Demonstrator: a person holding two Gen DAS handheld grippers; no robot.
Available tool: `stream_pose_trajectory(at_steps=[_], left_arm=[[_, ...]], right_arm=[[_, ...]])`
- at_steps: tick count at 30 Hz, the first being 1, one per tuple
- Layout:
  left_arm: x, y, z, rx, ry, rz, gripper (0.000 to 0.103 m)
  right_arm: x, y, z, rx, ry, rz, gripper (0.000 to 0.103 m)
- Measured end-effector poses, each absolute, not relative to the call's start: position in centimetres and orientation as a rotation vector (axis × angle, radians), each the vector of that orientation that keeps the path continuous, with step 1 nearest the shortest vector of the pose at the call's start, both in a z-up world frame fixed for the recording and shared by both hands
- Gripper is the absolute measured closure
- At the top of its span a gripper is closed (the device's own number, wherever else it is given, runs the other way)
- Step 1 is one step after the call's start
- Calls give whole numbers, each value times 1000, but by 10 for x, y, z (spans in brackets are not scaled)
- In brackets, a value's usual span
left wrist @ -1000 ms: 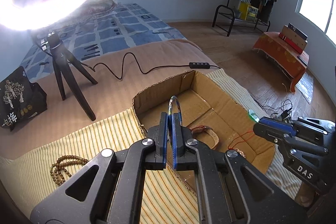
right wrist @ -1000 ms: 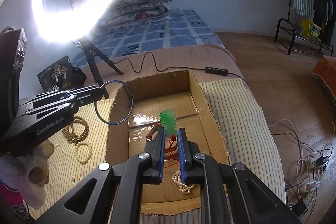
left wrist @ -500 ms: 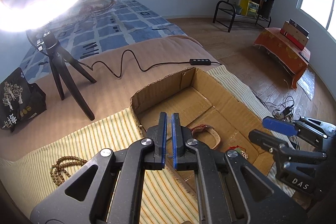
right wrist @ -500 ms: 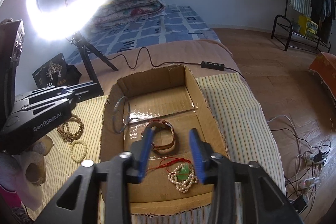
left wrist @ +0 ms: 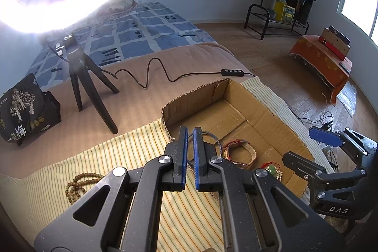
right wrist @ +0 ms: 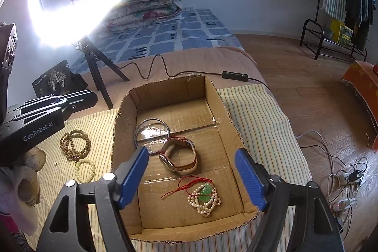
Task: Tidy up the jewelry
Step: 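Open the left gripper releasing the bangle while the right gripper releases the pendant into the box, then move the left gripper toward the pearl earring while the right gripper approaches the cream bead bracelet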
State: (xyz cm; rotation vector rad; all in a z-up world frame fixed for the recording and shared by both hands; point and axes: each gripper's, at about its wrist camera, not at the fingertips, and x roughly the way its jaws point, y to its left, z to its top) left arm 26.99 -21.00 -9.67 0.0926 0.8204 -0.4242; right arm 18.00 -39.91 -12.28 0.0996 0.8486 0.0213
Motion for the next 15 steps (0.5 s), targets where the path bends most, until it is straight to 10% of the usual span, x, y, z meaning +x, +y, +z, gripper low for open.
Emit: stream_pose_trajectory(at_steps=[10, 12, 15], left_arm=[[262, -188, -83, 82, 807, -421, 97], [261, -179, -80, 65, 796, -415, 58], [257, -164, -75, 40, 771, -403, 46]], right_arm=[[176, -387, -119, 75, 841, 22, 11], [175, -383, -118, 68, 842, 24, 11], [174, -376, -116, 57, 839, 33, 11]])
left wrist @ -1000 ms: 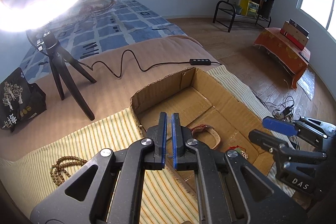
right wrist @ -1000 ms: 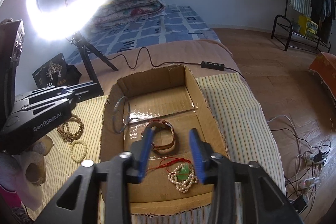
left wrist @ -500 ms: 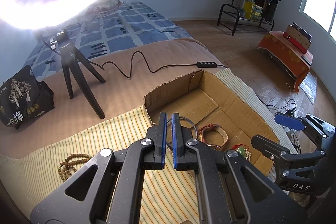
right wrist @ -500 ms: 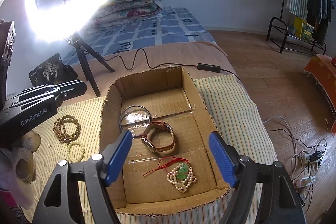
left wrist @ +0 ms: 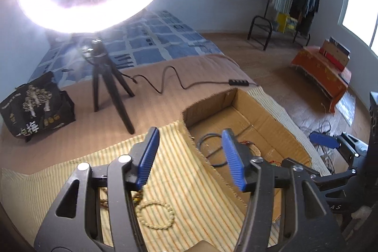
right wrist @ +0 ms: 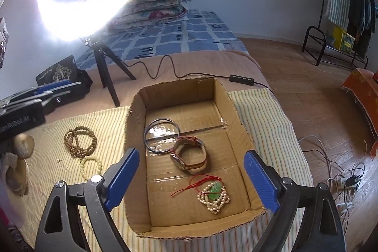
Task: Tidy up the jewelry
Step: 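Move the left gripper toward the pearl earring while the right gripper approaches the cream bead bracelet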
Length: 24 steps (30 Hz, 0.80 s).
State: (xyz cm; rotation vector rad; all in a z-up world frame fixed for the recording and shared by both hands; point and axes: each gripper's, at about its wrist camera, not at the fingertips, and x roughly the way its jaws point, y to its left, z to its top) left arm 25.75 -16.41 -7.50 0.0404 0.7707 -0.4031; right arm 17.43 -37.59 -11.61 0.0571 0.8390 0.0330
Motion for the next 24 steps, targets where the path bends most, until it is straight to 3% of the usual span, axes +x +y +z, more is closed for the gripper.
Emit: stream_pose_trajectory(at_steps=[11, 24], left_arm=[[245, -84, -67, 56, 766, -319, 46], [227, 6, -98, 61, 834, -231, 46]], right_arm=[[168, -329, -103, 7, 791, 127, 11], [173, -248, -120, -92, 820, 283, 11]])
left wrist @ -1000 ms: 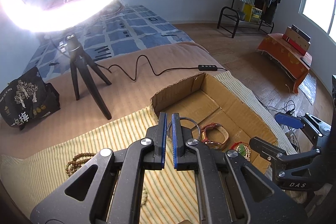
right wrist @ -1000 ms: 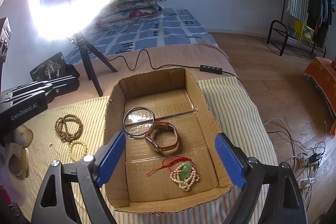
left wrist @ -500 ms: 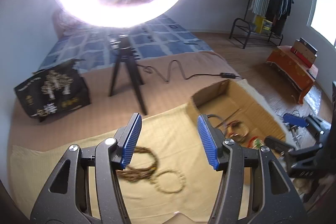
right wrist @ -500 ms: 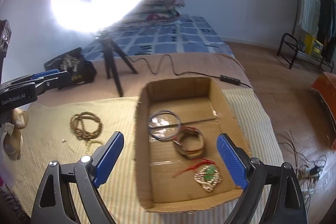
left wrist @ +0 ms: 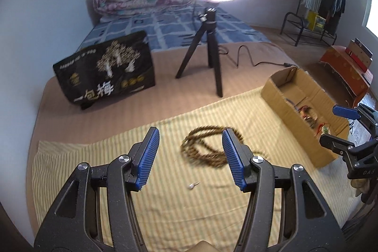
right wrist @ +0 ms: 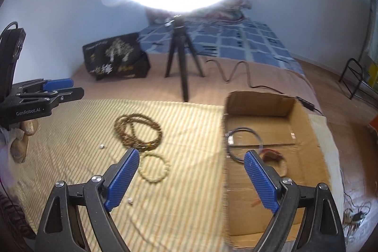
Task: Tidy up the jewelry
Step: 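Move the left gripper toward the pearl earring while the right gripper approaches the cream bead bracelet, then close the left gripper on the pearl earring while the right gripper grasps the cream bracelet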
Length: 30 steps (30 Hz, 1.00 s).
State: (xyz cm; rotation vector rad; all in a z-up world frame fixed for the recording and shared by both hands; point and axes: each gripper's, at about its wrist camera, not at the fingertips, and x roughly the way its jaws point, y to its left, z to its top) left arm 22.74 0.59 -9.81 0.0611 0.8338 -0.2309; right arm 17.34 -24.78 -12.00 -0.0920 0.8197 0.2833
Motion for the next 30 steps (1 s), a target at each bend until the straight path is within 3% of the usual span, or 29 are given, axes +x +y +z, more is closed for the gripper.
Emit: stream_pose_trajectory(at_steps=[11, 20, 30], left_arm=[[220, 22, -141, 43, 933, -271, 46], [219, 18, -178, 48, 1035, -306, 68], [217, 7, -195, 118, 1053, -339, 76]], right_arm=[[178, -198, -162, -182, 926, 381, 11], [195, -196, -194, -134, 1028, 372, 18], [213, -192, -214, -159, 1082, 328, 44]])
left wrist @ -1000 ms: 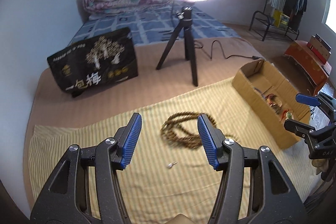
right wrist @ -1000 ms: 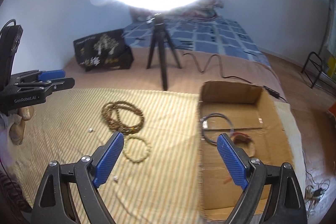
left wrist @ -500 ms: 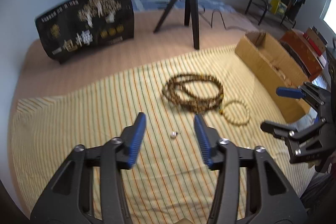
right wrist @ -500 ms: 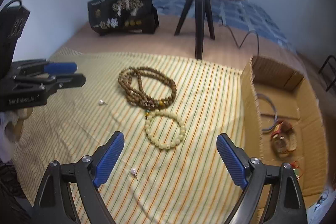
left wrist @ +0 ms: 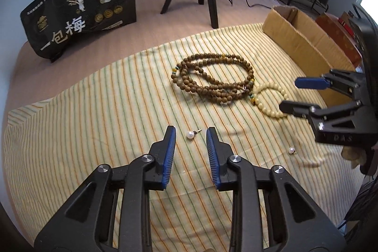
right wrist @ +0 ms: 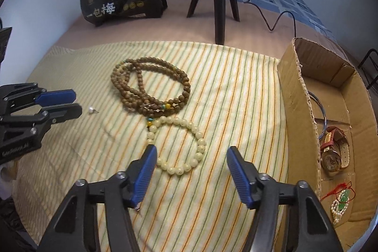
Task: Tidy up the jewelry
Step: 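Close the left gripper on the pearl earring while the right gripper grasps the cream bracelet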
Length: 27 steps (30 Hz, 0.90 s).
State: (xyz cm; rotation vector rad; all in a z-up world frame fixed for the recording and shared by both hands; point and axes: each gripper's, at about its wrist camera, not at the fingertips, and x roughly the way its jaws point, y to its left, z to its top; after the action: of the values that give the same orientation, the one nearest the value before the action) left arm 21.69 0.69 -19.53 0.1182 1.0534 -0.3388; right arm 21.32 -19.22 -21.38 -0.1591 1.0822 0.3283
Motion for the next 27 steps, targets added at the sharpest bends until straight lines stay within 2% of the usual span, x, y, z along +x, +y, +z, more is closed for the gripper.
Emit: stream_pose_trajectory(at_steps=[11, 14, 17, 23, 27], left_arm=[[223, -2, -211, 144, 1069, -353, 77], [227, -1, -215, 135, 1079, -353, 84], [227, -1, -218, 135, 1081, -357, 84], [228, -4, -221, 137, 1084, -362, 92], [226, -6, -221, 146, 1081, -363, 94]], right_arm=[[224, -190, -226, -176, 1098, 311, 46], [225, -190, -227, -178, 1098, 311, 46], [226, -189, -228, -177, 1101, 310, 49], [226, -188, -229, -170, 1113, 328, 63], [226, -189, -230, -154, 1117, 347, 78]])
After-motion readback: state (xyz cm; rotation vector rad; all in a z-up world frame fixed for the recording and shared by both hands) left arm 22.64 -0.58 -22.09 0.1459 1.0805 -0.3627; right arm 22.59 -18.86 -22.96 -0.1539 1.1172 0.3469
